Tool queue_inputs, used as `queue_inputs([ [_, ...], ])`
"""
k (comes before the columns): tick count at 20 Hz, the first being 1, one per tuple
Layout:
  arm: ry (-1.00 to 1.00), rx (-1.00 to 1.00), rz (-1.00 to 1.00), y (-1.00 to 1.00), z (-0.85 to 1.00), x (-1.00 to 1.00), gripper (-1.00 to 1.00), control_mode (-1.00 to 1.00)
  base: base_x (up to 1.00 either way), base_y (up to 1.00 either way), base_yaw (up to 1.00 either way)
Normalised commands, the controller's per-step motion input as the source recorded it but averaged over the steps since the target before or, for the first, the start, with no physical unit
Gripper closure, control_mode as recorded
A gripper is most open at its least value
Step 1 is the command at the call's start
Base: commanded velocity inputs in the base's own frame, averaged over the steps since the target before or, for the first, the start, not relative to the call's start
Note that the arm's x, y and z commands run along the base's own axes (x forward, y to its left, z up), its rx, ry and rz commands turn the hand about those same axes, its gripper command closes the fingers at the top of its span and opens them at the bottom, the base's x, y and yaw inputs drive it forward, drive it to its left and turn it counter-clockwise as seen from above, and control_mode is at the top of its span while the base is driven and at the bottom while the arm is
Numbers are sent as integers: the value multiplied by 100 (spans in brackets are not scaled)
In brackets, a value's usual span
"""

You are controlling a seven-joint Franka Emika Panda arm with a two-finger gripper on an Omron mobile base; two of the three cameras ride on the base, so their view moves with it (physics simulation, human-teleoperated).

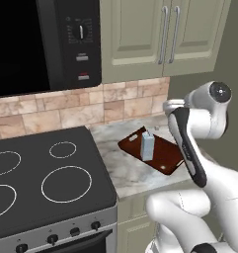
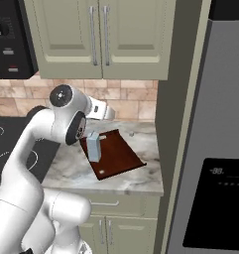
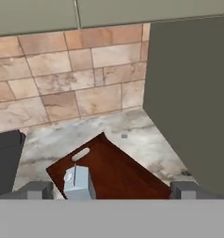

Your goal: Take out the milk from the fridge and place it on the tray on the counter. Then take the sugar cube near the tray and place it in the tray.

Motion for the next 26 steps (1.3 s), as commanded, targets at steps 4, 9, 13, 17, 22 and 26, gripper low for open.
queue_inputs([
  [4,27,0,-15,-30,-14,-8,-100,-100,0,0,0],
  [9,30,5,-12,-29,-47,1,-100,-100,0,0,0],
  [13,18,8,-7,-29,-76,2,-100,-100,0,0,0],
  [17,7,5,-2,-28,-56,16,-100,-100,0,0,0],
  [22,10,2,-1,-13,-53,45,-100,-100,0,0,0],
  [26,11,0,-2,0,-22,72,-100,-100,0,0,0],
])
